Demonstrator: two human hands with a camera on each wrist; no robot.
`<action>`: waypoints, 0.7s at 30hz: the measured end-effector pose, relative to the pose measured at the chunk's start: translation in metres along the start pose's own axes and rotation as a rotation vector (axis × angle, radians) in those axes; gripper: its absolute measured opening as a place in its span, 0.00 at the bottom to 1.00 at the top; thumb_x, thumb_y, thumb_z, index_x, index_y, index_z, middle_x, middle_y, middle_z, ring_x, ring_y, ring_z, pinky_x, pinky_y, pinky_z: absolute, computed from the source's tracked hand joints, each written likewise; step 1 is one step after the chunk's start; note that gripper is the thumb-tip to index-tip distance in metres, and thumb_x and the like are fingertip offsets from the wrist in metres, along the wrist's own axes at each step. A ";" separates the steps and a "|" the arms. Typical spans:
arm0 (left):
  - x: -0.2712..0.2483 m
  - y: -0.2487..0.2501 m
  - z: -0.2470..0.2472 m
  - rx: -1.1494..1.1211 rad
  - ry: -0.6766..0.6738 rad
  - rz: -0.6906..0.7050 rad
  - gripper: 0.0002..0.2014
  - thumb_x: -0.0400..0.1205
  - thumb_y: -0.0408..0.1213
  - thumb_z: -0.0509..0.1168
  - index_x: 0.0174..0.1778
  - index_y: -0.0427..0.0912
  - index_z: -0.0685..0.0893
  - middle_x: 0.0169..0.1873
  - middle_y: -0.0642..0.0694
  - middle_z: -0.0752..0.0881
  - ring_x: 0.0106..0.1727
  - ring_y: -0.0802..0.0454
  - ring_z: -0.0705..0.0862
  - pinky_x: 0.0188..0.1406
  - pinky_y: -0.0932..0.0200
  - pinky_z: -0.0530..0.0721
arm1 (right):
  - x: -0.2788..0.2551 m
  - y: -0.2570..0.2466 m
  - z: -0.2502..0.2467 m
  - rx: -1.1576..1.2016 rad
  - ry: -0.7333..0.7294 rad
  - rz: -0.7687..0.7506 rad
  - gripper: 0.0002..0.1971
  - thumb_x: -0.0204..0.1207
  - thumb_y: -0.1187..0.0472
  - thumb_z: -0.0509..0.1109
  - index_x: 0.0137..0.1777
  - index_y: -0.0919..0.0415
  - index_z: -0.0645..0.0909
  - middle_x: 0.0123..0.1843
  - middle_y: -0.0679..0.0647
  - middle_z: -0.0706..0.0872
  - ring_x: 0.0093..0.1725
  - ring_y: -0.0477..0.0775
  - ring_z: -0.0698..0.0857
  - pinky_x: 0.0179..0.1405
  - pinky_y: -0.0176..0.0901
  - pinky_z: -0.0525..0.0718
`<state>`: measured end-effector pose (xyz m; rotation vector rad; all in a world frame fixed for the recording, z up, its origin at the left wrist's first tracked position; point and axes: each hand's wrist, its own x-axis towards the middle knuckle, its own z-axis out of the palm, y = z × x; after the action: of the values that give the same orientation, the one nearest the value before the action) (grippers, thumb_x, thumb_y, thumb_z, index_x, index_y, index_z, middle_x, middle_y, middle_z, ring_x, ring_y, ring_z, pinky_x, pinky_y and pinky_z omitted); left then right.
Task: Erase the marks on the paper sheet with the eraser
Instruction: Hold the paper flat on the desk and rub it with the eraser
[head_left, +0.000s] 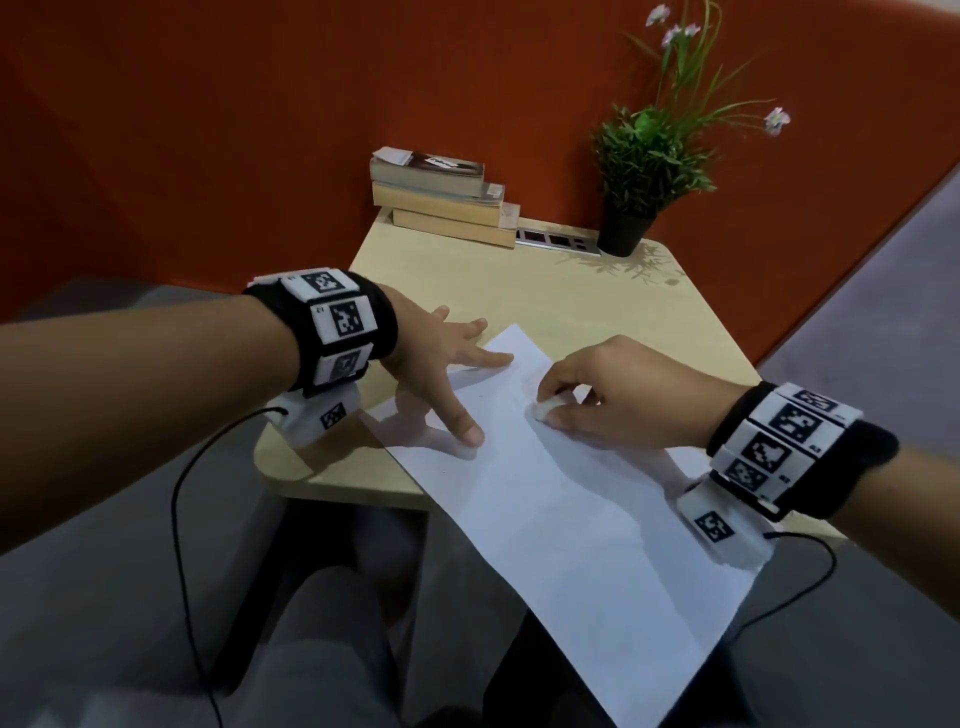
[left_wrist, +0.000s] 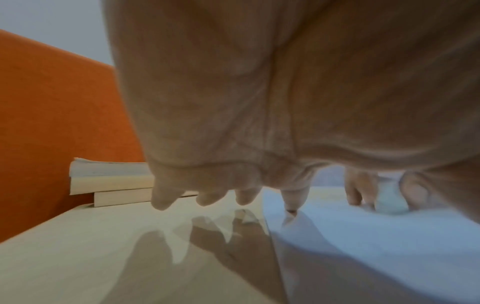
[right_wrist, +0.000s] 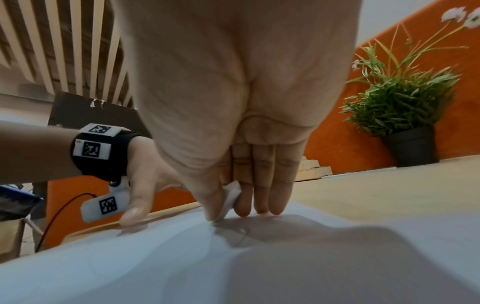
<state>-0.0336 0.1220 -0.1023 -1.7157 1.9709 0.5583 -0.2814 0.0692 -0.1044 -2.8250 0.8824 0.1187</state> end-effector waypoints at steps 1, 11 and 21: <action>0.001 0.003 0.003 0.025 0.008 -0.014 0.65 0.58 0.88 0.64 0.85 0.78 0.33 0.89 0.55 0.27 0.89 0.35 0.28 0.83 0.19 0.37 | -0.001 -0.001 0.000 0.002 -0.006 0.002 0.06 0.85 0.47 0.74 0.57 0.43 0.90 0.51 0.36 0.93 0.48 0.34 0.87 0.47 0.38 0.84; 0.004 0.006 0.012 0.073 0.045 -0.096 0.74 0.38 0.94 0.57 0.81 0.82 0.29 0.88 0.50 0.24 0.87 0.30 0.25 0.79 0.15 0.33 | 0.038 -0.033 -0.007 -0.099 0.017 -0.025 0.10 0.82 0.55 0.72 0.60 0.54 0.91 0.49 0.50 0.91 0.50 0.55 0.85 0.53 0.54 0.89; 0.013 0.005 0.015 0.043 -0.004 -0.146 0.76 0.38 0.95 0.59 0.81 0.82 0.29 0.87 0.52 0.23 0.88 0.30 0.29 0.80 0.13 0.40 | 0.045 -0.040 0.001 -0.109 -0.028 -0.099 0.07 0.84 0.58 0.71 0.43 0.54 0.84 0.36 0.48 0.86 0.40 0.53 0.82 0.40 0.47 0.80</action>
<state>-0.0389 0.1212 -0.1214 -1.8118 1.8233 0.4647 -0.2211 0.0769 -0.1054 -2.9540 0.7500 0.1990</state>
